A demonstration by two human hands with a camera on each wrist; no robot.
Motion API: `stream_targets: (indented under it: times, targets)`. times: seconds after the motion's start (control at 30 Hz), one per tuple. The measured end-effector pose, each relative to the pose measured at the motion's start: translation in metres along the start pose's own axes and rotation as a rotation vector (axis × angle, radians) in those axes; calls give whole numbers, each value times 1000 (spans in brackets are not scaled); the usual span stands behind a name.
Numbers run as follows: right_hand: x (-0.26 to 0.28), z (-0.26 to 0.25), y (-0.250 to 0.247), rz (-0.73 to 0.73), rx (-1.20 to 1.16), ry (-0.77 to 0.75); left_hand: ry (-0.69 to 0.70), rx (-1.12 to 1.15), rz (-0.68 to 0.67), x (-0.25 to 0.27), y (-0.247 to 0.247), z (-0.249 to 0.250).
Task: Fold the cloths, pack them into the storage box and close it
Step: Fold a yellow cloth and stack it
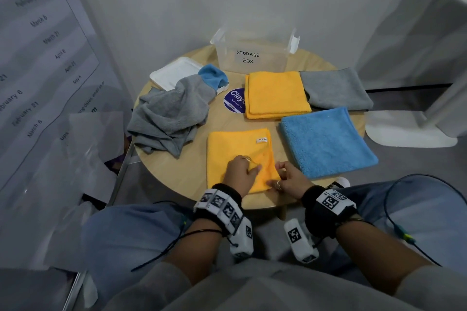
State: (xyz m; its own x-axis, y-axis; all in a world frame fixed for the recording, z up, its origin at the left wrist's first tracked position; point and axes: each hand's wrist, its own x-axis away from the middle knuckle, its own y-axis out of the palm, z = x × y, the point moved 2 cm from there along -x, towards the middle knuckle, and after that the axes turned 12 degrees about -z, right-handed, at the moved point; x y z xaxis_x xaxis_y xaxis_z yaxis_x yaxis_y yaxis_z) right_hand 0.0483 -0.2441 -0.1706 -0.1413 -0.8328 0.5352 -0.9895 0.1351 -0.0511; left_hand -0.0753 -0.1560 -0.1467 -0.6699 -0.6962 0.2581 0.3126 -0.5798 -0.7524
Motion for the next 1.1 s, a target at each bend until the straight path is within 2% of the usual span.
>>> stream_targets:
  times: [0.13,0.2,0.23,0.3,0.37,0.47,0.6,0.73,0.9,1.03,1.1]
  targets:
    - [-5,-48,-16,199,178,-177,-13,287,240,-1,-85,-8]
    - [-10,-86,-35,285,221,-258,-92,250,290,-8,-140,-19]
    - [-13,-105,-46,313,214,-290,-163,229,311,-14,-167,-33]
    - [-14,-137,-69,343,149,-335,-232,327,351,-21,-213,-53]
    - [-12,-160,-90,382,82,-367,-247,457,408,-20,-246,-65]
    - [-16,-168,-111,396,-32,-385,-274,536,396,-16,-264,-72]
    - [-18,-175,-125,405,-22,-382,-276,403,373,-15,-273,-69]
    - [-9,-186,-132,442,74,-409,-181,658,338,-24,-273,-64]
    - [-5,-191,-141,509,129,-530,-155,509,339,-28,-273,-53]
    - [0,-188,-149,516,106,-591,-53,383,62,-19,-279,-50]
    - [4,-189,-151,486,163,-609,-55,270,15,-14,-281,-48]
